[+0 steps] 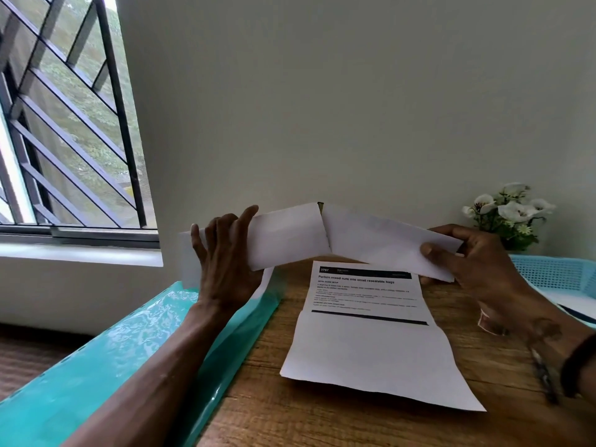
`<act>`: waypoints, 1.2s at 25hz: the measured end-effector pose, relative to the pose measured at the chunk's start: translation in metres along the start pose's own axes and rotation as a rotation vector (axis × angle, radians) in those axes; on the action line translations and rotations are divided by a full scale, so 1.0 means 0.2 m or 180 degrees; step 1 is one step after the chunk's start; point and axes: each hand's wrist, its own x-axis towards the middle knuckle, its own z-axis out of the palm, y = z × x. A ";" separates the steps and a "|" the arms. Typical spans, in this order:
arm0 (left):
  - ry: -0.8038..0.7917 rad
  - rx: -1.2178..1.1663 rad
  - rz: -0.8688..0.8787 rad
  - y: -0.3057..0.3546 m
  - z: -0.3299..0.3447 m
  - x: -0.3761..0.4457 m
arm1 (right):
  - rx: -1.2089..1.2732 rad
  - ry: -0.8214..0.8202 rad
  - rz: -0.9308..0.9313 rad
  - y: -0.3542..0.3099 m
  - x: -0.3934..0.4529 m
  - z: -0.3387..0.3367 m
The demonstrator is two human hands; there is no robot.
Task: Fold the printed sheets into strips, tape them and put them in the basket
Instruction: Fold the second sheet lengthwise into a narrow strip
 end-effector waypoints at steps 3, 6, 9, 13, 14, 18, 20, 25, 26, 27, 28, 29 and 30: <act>-0.0115 -0.0006 0.0122 0.01 -0.01 0.01 | 0.0031 -0.0117 0.0158 0.01 0.00 -0.01; -0.0221 0.0008 0.0230 0.01 -0.02 0.01 | -0.0179 -0.0219 0.0194 -0.01 0.00 -0.01; -0.0325 -0.0057 0.0305 0.03 -0.01 0.01 | -0.0168 -0.0329 0.0258 -0.01 -0.01 0.01; -0.0444 -0.0126 0.0393 0.09 -0.02 0.01 | -0.0057 -0.0400 0.0297 0.00 -0.02 0.02; -0.0460 -0.0140 0.0439 0.11 -0.02 0.01 | -0.0076 -0.0461 0.0257 -0.01 -0.02 0.03; -0.0502 -0.0147 0.0589 0.19 -0.02 0.01 | -0.0326 -0.0575 0.0035 -0.05 -0.04 0.08; -0.0466 -0.0153 0.0540 0.19 -0.02 0.01 | -0.0272 -0.0377 -0.0003 -0.05 -0.04 0.09; -0.0337 -0.0087 0.0368 0.12 -0.02 0.01 | 0.0539 0.0271 0.0284 -0.04 -0.04 0.07; -0.0342 -0.0090 0.0363 0.12 -0.02 0.01 | 0.0570 0.0269 0.0301 -0.04 -0.04 0.07; -0.0355 -0.0092 0.0366 0.13 -0.02 0.01 | 0.0597 0.0221 0.0329 -0.05 -0.05 0.07; -0.0375 -0.0097 0.0375 0.14 -0.02 0.01 | 0.0610 0.0155 0.0347 -0.05 -0.05 0.08; -0.0395 -0.0110 0.0388 0.15 -0.02 0.01 | 0.0588 0.0099 0.0363 -0.06 -0.06 0.09; -0.0414 -0.0125 0.0399 0.16 -0.02 0.01 | 0.0543 0.0050 0.0348 -0.06 -0.07 0.11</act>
